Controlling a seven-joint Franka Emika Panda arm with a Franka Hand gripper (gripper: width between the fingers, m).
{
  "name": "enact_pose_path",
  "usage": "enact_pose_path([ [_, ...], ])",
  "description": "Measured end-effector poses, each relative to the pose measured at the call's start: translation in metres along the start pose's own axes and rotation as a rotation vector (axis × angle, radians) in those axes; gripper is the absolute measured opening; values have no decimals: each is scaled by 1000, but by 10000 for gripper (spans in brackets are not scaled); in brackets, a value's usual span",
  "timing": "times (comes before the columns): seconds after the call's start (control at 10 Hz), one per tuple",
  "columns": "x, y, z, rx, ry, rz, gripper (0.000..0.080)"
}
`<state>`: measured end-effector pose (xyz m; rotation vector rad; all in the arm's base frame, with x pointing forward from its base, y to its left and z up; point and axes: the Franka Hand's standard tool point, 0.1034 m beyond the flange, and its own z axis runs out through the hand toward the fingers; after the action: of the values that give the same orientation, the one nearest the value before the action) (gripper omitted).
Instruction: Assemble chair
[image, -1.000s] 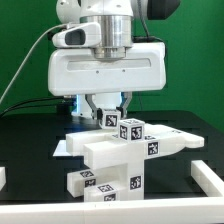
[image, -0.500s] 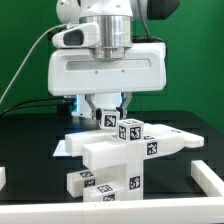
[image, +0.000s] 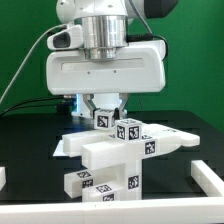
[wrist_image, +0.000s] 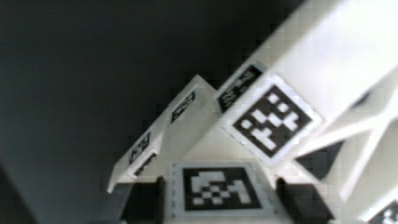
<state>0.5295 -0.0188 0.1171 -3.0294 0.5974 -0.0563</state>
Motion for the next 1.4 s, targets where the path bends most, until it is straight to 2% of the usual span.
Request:
enact_pose_path([
  [0.3, 0, -1, 0, 5, 2, 191, 287],
  [0.4, 0, -2, 0, 5, 1, 251, 363],
  [0.5, 0, -2, 0, 6, 1, 270, 499],
  [0.6, 0, -2, 0, 5, 1, 259, 499],
  [0.7, -1, -2, 0, 1, -2, 191, 617],
  [0.8, -2, -3, 0, -2, -10, 84, 639],
  [1.1, -6, 7, 0, 1, 21, -315, 648],
  [1.4, -6, 10, 0, -8, 28, -536, 649],
])
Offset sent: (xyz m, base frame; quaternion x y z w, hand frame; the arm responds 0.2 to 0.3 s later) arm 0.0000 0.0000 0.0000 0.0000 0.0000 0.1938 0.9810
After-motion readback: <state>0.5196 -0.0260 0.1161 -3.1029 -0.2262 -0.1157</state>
